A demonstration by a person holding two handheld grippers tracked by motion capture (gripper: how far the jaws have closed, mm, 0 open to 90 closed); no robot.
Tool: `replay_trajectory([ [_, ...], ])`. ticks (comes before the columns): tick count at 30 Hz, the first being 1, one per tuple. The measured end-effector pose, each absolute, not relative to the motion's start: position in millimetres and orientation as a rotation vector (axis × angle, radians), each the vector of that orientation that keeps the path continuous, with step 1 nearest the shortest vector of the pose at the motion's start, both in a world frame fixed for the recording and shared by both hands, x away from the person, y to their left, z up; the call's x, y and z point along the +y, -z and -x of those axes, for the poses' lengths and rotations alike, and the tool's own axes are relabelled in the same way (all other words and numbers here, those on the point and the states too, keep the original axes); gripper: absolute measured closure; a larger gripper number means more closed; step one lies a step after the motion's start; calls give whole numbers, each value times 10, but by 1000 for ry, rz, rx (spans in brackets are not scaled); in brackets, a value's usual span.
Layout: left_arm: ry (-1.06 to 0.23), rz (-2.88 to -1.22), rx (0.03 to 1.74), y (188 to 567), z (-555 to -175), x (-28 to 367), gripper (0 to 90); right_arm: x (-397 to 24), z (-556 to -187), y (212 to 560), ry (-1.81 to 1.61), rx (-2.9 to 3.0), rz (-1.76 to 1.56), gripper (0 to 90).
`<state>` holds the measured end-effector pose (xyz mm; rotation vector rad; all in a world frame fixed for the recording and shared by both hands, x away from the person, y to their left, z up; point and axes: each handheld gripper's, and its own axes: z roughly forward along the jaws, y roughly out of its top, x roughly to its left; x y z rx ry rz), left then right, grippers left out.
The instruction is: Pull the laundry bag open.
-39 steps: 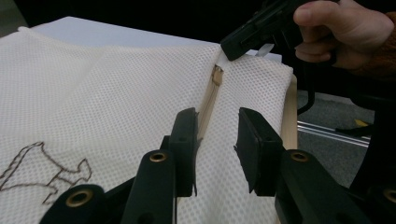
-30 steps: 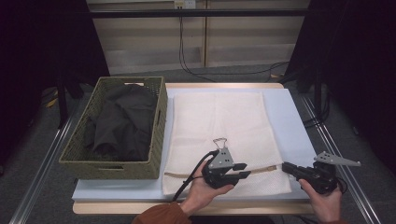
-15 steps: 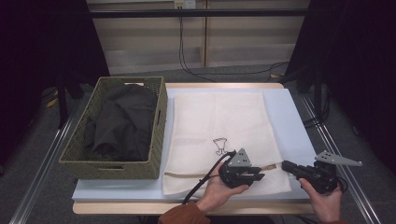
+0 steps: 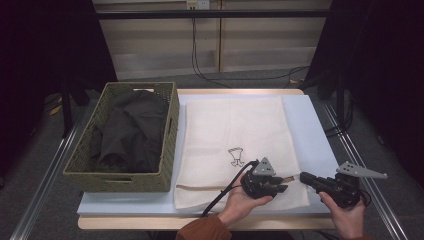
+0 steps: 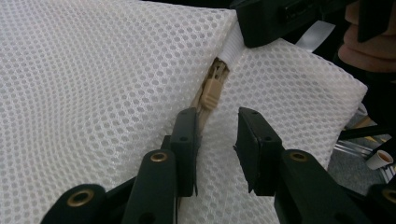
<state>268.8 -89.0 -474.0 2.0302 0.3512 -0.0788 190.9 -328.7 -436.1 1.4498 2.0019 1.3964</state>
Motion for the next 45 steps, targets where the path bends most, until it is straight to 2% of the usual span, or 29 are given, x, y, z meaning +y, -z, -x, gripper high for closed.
replay_trajectory([
  [8,94,-2024,345,4738,-2701,-948,712,-3282,-1913,4366,-1390,2009,-1441,862],
  [11,113,-2000,354,4719,-2707,-954,751,-3288,-1915,4365,-1394,2007,-1442,862],
  [23,114,-2025,347,4722,-2723,-1017,764,-3274,-1918,4372,-1387,2015,-1433,862],
  [30,116,-2059,338,4734,-2733,-1046,866,-3255,-1926,4387,-1378,2029,-1432,861],
  [34,130,-2059,342,4729,-2738,-1031,871,-3256,-1934,4400,-1386,2037,-1434,857],
  [45,147,-2027,350,4680,-2744,-980,872,-3295,-1958,4452,-1431,2035,-1490,734],
])
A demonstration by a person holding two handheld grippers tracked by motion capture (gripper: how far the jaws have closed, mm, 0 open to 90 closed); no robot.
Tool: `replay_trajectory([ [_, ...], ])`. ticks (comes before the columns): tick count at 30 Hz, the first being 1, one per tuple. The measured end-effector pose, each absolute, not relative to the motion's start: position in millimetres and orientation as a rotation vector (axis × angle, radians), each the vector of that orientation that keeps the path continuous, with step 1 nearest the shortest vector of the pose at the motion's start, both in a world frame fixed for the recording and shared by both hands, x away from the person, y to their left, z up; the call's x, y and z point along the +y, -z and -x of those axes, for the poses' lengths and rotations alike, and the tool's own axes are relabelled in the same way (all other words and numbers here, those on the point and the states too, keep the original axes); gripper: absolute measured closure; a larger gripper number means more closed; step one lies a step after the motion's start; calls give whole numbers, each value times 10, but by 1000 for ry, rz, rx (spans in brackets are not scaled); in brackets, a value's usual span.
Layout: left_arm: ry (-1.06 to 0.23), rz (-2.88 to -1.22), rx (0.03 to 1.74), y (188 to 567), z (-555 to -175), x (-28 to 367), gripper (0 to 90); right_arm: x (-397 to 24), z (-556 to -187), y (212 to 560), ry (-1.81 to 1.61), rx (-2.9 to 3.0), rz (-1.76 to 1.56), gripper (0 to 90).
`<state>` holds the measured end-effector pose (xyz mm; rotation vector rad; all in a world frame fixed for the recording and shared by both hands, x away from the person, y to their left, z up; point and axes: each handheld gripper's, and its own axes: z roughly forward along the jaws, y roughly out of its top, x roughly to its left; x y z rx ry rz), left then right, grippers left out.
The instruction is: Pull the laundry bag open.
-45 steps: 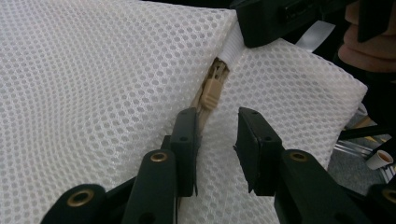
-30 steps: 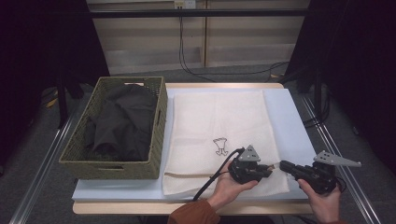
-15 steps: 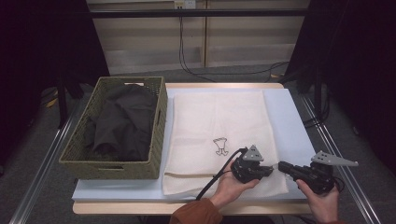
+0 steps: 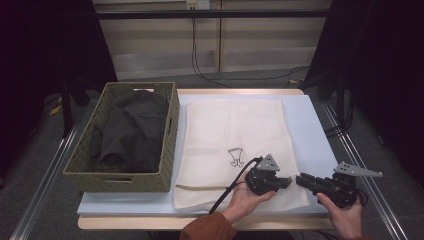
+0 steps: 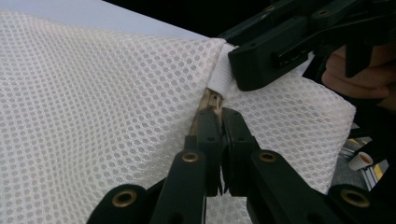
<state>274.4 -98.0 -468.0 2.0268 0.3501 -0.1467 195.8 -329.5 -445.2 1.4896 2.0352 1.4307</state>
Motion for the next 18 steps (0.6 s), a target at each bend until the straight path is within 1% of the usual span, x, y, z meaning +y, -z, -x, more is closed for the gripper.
replay_trajectory([
  [1,150,-2024,346,4677,-2741,-977,872,-3297,-1965,4462,-1439,2030,-1489,731],
  [3,146,-2029,332,4671,-2739,-967,872,-3299,-1974,4464,-1465,2033,-1507,689],
  [6,145,-2027,333,4669,-2737,-969,872,-3287,-1988,4467,-1473,2037,-1509,713],
  [8,141,-2032,325,4670,-2737,-970,872,-3288,-1984,4463,-1495,2044,-1501,803],
  [9,140,-2031,331,4667,-2737,-970,872,-3281,-1985,4458,-1497,2051,-1500,820],
  [11,140,-2035,331,4664,-2744,-973,872,-3266,-1984,4448,-1483,2046,-1496,835],
  [15,123,-2065,313,4634,-2756,-962,872,-3258,-1976,4437,-1465,2044,-1502,841],
  [18,132,-2055,315,4631,-2757,-958,872,-3262,-1973,4437,-1467,2036,-1498,841],
])
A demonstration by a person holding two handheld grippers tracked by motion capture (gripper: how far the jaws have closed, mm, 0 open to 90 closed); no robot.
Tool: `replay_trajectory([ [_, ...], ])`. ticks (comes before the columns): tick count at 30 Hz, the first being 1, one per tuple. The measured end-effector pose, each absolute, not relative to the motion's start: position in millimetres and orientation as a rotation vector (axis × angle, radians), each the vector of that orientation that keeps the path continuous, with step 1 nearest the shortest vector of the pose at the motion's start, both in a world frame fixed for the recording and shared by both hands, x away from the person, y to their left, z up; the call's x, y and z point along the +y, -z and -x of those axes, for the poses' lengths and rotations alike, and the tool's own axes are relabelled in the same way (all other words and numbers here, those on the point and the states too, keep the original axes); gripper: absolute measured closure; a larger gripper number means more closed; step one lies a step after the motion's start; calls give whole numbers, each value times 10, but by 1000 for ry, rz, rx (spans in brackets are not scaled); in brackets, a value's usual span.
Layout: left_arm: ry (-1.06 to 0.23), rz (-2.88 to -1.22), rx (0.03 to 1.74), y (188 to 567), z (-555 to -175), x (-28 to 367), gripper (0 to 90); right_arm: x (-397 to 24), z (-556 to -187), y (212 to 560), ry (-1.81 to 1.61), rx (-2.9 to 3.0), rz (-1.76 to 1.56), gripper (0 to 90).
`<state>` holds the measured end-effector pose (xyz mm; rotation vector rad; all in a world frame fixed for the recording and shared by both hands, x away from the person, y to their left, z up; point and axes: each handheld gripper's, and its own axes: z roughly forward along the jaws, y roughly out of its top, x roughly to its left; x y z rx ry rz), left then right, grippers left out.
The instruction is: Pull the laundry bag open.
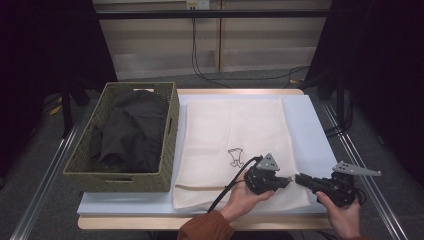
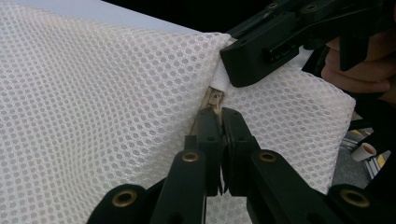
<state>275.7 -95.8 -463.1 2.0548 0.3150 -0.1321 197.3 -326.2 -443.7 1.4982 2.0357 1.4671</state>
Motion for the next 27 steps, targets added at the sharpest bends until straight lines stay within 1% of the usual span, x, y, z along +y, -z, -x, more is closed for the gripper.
replay_trajectory([
  [27,157,-2109,319,4591,-2778,-913,873,-3199,-1955,4450,-1425,2039,-1477,841],
])
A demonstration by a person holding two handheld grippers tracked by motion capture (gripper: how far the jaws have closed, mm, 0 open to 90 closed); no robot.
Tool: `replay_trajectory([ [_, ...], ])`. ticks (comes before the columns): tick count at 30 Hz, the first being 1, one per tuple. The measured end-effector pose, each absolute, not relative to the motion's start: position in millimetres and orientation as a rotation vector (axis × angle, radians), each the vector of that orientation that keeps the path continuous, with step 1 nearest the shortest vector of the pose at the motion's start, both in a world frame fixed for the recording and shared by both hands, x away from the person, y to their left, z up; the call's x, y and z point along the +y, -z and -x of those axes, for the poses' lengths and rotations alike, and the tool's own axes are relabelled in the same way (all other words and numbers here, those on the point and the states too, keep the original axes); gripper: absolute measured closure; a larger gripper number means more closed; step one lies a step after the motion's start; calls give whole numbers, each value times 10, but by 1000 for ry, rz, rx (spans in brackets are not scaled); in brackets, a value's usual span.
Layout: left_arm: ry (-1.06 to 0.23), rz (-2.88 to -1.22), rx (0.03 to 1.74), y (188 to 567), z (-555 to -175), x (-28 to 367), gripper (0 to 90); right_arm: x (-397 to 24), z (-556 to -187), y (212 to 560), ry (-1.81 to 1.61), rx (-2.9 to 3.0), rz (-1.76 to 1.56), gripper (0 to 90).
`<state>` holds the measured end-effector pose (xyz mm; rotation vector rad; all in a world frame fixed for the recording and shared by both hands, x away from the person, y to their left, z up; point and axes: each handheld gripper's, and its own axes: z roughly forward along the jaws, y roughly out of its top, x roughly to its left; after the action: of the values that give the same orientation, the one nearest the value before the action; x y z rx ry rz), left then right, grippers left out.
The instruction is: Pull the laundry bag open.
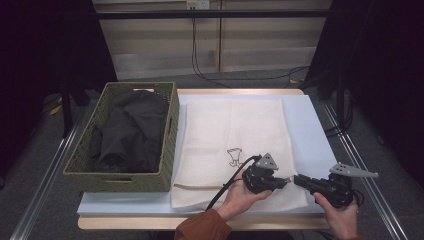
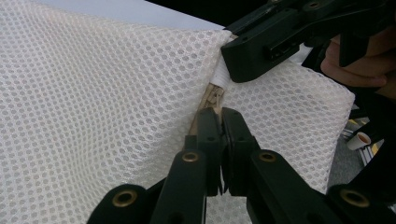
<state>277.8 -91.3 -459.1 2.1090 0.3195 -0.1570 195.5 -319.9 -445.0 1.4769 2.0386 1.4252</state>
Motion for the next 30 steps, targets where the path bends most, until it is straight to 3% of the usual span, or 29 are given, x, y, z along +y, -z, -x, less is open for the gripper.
replay_trajectory([
  [30,187,-2151,341,4594,-2816,-895,874,-3184,-1963,4473,-1421,2036,-1471,840],
])
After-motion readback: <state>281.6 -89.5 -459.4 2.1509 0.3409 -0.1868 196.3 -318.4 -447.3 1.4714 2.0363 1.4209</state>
